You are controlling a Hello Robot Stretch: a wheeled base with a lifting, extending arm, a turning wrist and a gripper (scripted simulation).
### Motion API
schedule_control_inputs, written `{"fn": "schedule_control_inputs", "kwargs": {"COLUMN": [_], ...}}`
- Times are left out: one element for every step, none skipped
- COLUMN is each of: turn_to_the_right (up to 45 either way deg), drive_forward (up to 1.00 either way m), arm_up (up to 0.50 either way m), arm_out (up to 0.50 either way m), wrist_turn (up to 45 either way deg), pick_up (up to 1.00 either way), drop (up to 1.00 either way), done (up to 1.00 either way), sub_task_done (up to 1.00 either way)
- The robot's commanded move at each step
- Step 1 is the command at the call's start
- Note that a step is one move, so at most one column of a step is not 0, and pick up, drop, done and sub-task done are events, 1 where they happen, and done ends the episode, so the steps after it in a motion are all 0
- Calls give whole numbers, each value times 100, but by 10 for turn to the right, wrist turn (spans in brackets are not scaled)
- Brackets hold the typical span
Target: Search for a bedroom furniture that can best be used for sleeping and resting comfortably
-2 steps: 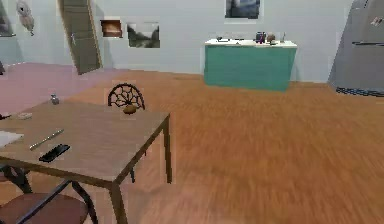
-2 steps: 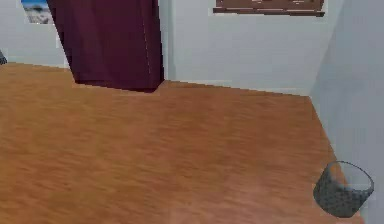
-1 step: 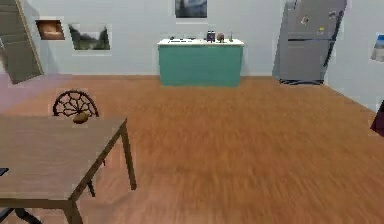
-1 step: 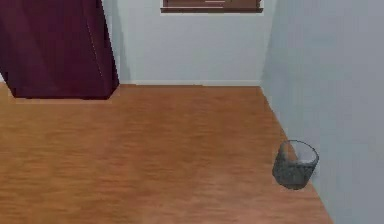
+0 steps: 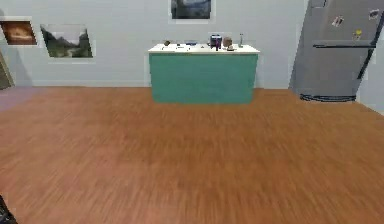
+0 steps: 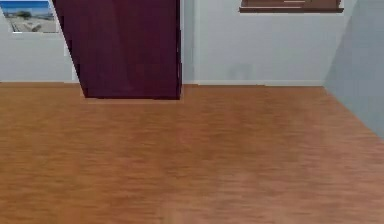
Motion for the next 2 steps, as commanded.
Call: {"fn": "schedule_control_inputs", "kwargs": {"turn_to_the_right": [30,0], "drive_forward": [0,70], "arm_up": [0,0], "arm_out": [0,0], "wrist_turn": [0,0], "pick_up": [0,0], "drop": [0,0], "done": [0,0], "sub_task_done": [0,0]}}
